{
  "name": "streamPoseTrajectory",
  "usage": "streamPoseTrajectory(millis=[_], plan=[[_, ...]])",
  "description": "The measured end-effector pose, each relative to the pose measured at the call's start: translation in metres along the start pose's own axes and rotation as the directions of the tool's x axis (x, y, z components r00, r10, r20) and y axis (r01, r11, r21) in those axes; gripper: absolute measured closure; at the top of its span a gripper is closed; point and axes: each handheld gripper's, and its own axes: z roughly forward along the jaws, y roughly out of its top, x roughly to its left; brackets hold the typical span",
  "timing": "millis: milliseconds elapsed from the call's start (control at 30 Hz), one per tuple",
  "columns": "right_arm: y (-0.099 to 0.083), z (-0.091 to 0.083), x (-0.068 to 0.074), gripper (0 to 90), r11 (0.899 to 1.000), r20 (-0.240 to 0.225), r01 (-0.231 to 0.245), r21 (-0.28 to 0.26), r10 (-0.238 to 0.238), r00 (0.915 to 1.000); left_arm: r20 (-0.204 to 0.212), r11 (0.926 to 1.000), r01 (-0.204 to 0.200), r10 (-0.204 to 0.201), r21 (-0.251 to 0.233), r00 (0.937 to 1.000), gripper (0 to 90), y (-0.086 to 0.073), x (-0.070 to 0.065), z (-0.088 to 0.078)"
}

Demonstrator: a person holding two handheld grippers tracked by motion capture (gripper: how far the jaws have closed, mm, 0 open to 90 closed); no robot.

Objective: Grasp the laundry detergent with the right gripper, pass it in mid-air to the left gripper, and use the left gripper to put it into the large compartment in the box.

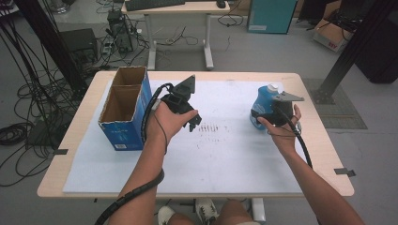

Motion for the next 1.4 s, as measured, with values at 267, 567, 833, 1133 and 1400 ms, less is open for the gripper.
streamPoseTrajectory(millis=[267,567,833,1133,1400], plan=[[-0.0001,0.0001,0.0,1.4,1.0,0.0,0.002,-0.004,-0.002,1.0,-0.001,1.0,0.001,-0.001,-0.004,1.0,6.0,0.0003,0.0007,-0.0021],[-0.0002,-0.0003,0.0005,1.4,1.0,0.002,0.001,-0.004,-0.001,1.0,0.002,1.0,-0.002,0.002,-0.006,1.0,6.0,0.0013,-0.0013,-0.0018],[-0.0015,-0.0003,-0.0004,1.4,1.0,0.006,-0.001,-0.002,0.001,1.0,0.004,1.0,-0.004,0.004,-0.005,1.0,6.0,0.002,-0.0033,-0.0003],[-0.0028,0.0014,0.0005,7.0,1.0,0.019,-0.007,0.003,0.007,0.9998,0.006,1.0,-0.004,0.004,-0.007,1.0,6.0,0.0036,-0.0044,0.0005],[-0.0035,0.0,0.0028,29.1,1.0,0.033,0.017,-0.009,-0.017,0.9993,0.004,1.0,-0.003,0.003,-0.001,1.0,6.0,0.0027,-0.0033,0.0039]])
